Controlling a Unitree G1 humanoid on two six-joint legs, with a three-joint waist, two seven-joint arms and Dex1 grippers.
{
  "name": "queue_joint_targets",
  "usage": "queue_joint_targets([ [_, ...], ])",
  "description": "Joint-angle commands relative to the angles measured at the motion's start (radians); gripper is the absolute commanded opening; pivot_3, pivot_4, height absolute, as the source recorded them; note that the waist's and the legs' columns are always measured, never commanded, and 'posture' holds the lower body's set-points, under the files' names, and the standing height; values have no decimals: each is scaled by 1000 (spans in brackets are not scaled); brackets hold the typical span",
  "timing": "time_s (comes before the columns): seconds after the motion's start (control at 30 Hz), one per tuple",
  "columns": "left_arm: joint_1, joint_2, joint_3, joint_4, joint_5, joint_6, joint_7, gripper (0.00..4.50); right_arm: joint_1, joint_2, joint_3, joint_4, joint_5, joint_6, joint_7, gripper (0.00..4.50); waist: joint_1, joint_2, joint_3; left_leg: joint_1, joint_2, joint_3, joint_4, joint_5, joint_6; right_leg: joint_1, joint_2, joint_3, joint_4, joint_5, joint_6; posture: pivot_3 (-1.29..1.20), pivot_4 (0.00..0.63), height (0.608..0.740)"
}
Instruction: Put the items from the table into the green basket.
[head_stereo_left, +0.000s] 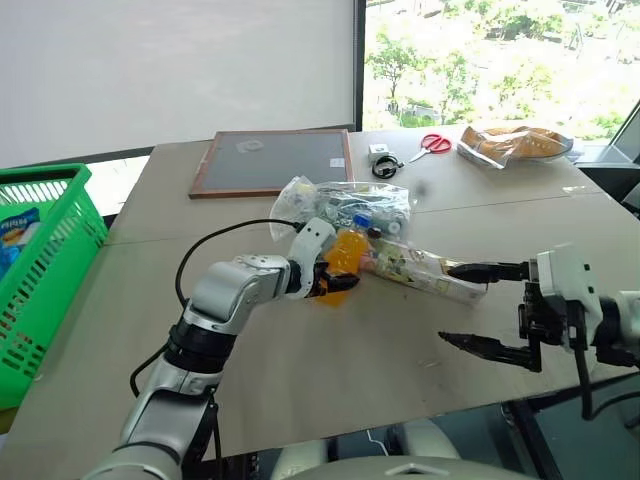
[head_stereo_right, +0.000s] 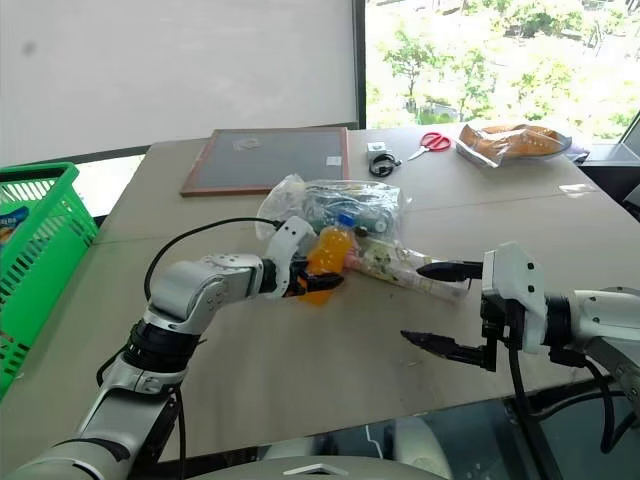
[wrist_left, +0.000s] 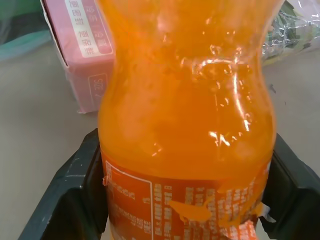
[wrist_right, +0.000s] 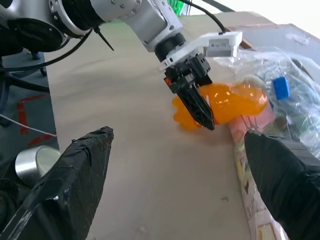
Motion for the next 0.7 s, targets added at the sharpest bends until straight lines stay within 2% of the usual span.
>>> queue_joint_targets([
  [0.03,48,26,126,-110,-47,-60,-33,2991,-29,11,1,-25,-2,-14,-29,4500,-1,0,0,0,0,0,0,0,0,0,0,0,0,0,0,-130,7,740],
  [0.13,101,58,374,-191,-160,-58,-53,2991,-104,52,52,-12,2,-13,-70,4500,-8,-1,3,-2,1,0,0,0,0,-3,0,0,1,1,-3,-95,6,740],
  [0.2,108,85,487,-196,-187,-73,-39,2991,-156,84,86,-1,1,-13,-90,4500,-10,-2,3,-5,2,0,1,0,0,-7,0,-1,3,2,-3,-95,6,740],
  [0.3,31,145,695,-81,-148,-149,77,2991,-280,144,165,37,3,6,-112,4500,0,-2,3,-10,3,-1,3,1,-1,-11,1,-2,4,2,-3,-5,0,740],
  [0.37,-26,243,786,39,-75,-247,137,2991,-394,190,223,74,5,30,-128,4500,6,-3,4,-10,2,-1,3,1,-1,-11,1,-3,4,3,-3,21,0,740],
  [0.53,-88,458,788,361,114,-518,193,2991,-578,266,303,147,-23,48,-141,4500,40,-5,3,-12,-1,-2,1,1,-2,-13,-3,-4,3,3,-4,81,0,740],
  [0.6,-138,565,745,580,200,-660,191,2991,-651,293,336,194,-58,40,-133,4500,60,-7,2,-18,-2,-3,1,2,-5,-19,-4,-5,2,3,-4,95,0,740],
  [0.7,-245,641,642,871,284,-819,155,2991,-709,323,366,233,-72,30,-101,4500,85,-13,-2,-25,-3,-6,1,2,-5,-24,-6,-9,1,3,-4,99,0,740],
])
